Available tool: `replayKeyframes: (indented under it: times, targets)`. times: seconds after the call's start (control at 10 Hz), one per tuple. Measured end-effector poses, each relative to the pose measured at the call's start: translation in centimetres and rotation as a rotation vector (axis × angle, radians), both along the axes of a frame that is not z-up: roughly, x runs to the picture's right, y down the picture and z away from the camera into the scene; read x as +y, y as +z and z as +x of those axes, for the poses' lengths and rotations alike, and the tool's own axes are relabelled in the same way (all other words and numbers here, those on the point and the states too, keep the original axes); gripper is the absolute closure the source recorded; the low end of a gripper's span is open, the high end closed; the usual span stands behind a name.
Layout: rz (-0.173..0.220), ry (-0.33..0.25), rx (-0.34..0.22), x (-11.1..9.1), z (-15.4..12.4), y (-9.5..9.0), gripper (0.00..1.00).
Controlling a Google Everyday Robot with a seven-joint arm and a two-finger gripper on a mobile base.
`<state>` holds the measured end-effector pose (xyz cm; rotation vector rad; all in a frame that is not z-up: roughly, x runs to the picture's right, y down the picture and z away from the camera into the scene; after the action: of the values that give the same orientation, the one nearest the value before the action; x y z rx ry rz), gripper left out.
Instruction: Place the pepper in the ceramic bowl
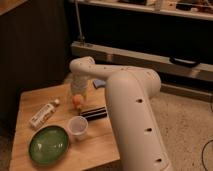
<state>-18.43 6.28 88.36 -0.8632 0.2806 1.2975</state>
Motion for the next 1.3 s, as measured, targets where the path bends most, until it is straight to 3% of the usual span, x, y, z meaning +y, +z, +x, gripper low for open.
replayKeyframes:
  times: [0.2,0.5,0.7,0.9,1.3]
  targets:
    - [0.001,-0.009,0.001,0.2,-0.5,1.0,0.35]
    - [-0.005,-0.041,0.019,1.1,-1.7,5.2,0.35]
    - [-0.012,-0.049,0.033,1.3,-1.9,6.1,0.37]
    - [-0.007,-0.048,0.035,1.0,-1.7,6.1,0.52]
    - [-0.006,-0.051,0.034,1.1,-1.6,5.9,0.95]
